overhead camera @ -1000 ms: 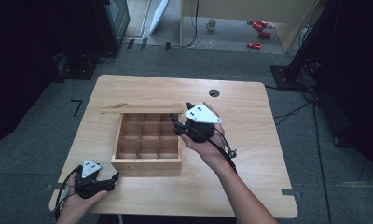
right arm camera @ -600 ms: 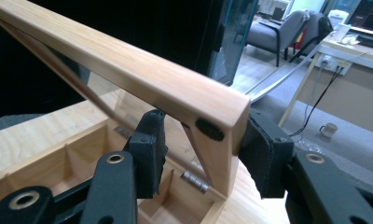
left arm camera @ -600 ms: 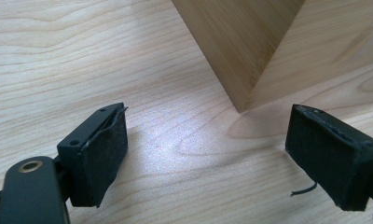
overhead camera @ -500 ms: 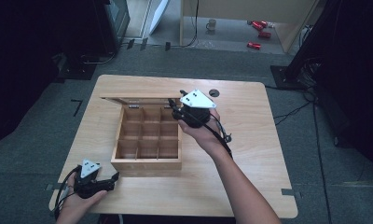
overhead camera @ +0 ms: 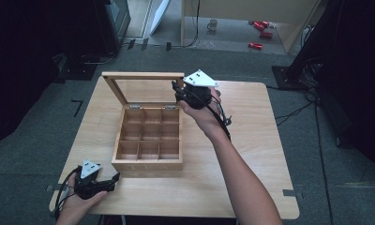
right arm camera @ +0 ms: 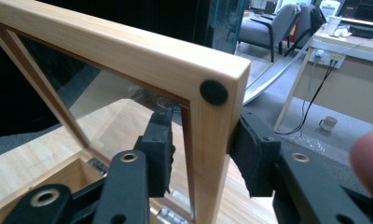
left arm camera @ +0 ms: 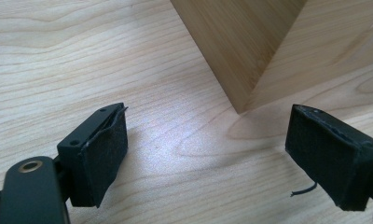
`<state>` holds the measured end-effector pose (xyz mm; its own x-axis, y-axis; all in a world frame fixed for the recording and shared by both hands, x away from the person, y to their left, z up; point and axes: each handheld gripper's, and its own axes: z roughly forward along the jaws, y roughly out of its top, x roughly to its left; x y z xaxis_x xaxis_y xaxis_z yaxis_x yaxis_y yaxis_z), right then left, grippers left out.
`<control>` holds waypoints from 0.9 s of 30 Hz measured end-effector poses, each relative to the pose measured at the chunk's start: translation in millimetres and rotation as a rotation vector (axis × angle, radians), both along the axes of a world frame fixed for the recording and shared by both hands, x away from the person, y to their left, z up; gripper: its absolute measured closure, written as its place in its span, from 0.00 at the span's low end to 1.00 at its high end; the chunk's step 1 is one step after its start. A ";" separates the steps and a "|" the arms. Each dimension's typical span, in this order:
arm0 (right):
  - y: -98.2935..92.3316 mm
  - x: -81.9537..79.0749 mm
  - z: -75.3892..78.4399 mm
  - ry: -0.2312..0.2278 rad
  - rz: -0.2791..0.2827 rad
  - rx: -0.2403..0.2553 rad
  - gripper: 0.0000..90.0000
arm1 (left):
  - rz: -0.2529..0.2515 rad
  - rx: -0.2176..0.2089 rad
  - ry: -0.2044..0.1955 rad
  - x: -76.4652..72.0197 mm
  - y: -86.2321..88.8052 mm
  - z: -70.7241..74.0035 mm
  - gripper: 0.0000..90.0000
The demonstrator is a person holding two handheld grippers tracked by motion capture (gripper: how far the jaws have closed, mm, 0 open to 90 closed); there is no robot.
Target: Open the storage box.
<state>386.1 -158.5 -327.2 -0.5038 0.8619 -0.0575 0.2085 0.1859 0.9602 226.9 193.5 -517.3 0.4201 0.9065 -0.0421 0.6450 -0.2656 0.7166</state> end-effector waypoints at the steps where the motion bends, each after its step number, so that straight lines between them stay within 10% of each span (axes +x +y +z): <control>1: -0.8 2.5 0.7 0.002 -0.003 0.003 0.70 | -0.002 0.000 0.001 0.0 0.3 0.1 0.15; 27: 1.3 86.4 6.6 0.153 -0.113 0.123 0.74 | -0.006 -0.011 0.002 0.9 0.7 0.0 0.15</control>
<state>472.5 -157.1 -320.6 -0.3986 0.9091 0.1211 0.3664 0.0368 0.9297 227.8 194.2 -517.3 0.4250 0.9036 -0.0530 0.6449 -0.2612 0.7183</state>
